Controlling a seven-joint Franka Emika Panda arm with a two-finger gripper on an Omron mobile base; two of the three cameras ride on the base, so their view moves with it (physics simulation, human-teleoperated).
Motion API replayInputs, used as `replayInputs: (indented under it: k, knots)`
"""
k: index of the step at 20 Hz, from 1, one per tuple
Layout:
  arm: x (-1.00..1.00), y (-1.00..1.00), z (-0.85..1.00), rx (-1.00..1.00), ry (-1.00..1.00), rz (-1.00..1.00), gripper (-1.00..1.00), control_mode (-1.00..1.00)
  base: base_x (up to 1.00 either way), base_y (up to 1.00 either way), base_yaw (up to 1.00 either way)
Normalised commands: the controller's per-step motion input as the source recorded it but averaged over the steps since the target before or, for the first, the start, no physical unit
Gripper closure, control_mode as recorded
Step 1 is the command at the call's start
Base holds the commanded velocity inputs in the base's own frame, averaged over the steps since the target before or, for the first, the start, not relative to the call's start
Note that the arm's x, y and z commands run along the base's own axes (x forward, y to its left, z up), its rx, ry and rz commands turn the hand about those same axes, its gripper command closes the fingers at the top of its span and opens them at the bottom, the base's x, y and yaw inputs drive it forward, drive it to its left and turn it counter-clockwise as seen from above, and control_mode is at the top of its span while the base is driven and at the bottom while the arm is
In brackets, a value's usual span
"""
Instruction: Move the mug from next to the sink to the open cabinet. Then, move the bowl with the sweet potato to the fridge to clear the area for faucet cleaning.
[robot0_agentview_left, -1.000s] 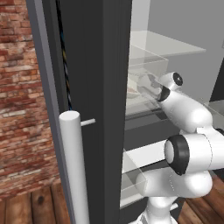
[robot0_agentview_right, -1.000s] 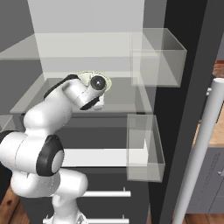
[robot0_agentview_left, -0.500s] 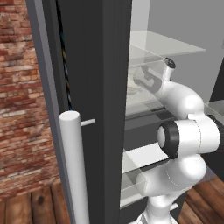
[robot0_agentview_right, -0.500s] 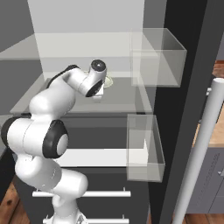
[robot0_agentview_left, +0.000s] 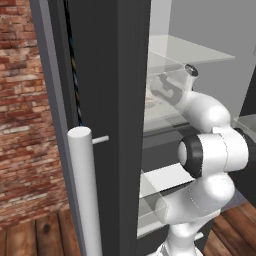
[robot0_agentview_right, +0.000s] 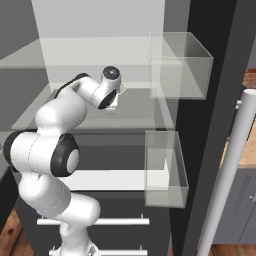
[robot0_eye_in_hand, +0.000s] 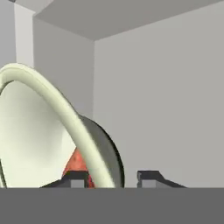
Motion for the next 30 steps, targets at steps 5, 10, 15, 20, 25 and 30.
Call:
replayInputs:
  k: [5,10,15,20,25,30]
  knots:
    - [-0.37,0.0,0.35,0.0,-0.18,0.0,-1.0,-1.0,0.0,0.0,0.0]
    - [-0.9,-0.1,0.43,0.01,-0.29,-0.05,-1.0,-1.0,0.0,0.0,0.0]
    - [-1.0,-0.49,-0.32,0.02,-0.24,-0.1,-1.0,-1.0,0.0,0.0,0.0]
    - [-1.0,-0.43,-0.99,-0.03,-0.06,-0.03,-1.0,-1.0,0.0,0.0,0.0]
    - [-1.0,-0.14,-0.67,-0.04,-0.05,-0.03,-1.0,-1.0,0.0,0.0,0.0]
    - [-1.0,0.02,0.85,0.0,-0.24,-0.03,-1.0,-1.0,0.0,0.0,0.0]
